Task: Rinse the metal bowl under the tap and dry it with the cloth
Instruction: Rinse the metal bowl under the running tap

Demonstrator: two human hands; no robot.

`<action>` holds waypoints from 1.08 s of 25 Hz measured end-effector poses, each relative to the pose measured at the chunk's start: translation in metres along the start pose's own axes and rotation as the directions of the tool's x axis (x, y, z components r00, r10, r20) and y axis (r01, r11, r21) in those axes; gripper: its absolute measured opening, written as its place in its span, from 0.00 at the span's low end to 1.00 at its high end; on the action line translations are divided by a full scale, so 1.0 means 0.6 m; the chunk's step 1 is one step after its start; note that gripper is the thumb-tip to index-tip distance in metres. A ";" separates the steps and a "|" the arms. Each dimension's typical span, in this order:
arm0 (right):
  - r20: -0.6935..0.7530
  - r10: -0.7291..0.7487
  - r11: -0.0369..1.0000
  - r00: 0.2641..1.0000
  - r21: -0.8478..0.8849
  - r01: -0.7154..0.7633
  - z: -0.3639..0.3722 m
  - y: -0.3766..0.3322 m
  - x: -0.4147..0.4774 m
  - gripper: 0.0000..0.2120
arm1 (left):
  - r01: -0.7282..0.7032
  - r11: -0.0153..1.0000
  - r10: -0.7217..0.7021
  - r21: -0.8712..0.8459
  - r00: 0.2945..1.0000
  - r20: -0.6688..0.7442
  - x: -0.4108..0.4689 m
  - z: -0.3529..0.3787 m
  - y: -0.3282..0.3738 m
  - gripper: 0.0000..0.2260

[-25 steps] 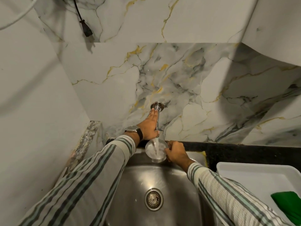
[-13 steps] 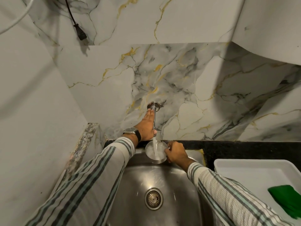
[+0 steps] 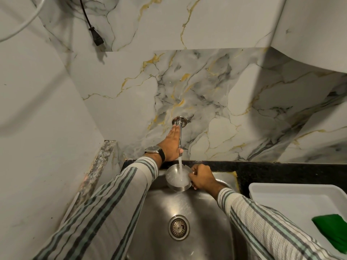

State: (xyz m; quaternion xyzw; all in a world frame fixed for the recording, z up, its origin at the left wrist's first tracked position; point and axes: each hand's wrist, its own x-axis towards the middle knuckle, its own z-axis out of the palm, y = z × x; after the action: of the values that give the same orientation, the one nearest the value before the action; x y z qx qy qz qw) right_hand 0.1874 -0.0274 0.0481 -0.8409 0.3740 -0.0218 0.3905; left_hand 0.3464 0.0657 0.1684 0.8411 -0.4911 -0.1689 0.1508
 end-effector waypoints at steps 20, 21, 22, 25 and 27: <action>-0.172 0.054 0.993 0.984 0.109 -0.036 0.030 0.061 -0.106 0.08 | -0.003 0.996 -0.018 -0.088 0.972 -0.233 0.006 0.056 0.001 0.47; -0.182 0.030 0.995 0.983 0.102 -0.012 0.036 0.058 -0.114 0.07 | 0.001 0.996 -0.022 -0.092 0.974 -0.226 0.005 0.053 0.003 0.47; -0.205 0.016 0.996 0.979 0.087 0.002 0.037 0.052 -0.119 0.07 | 0.005 0.996 -0.025 -0.088 0.975 -0.221 0.003 0.051 0.006 0.46; -0.322 0.014 0.993 0.946 0.114 0.024 0.023 0.047 -0.117 0.06 | 0.013 0.997 -0.029 -0.076 0.977 -0.213 -0.001 0.047 0.010 0.46; -0.382 0.048 0.990 0.923 0.139 0.006 0.016 0.066 -0.124 0.05 | 0.015 0.997 -0.031 -0.080 0.978 -0.204 -0.001 0.046 0.011 0.47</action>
State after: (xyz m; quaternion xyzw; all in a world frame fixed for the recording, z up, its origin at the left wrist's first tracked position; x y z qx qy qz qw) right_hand 0.1127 0.0101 0.0339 -0.7873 0.4498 -0.2077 0.3669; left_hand 0.3290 0.0604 0.1464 0.8531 -0.4562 -0.1020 0.2317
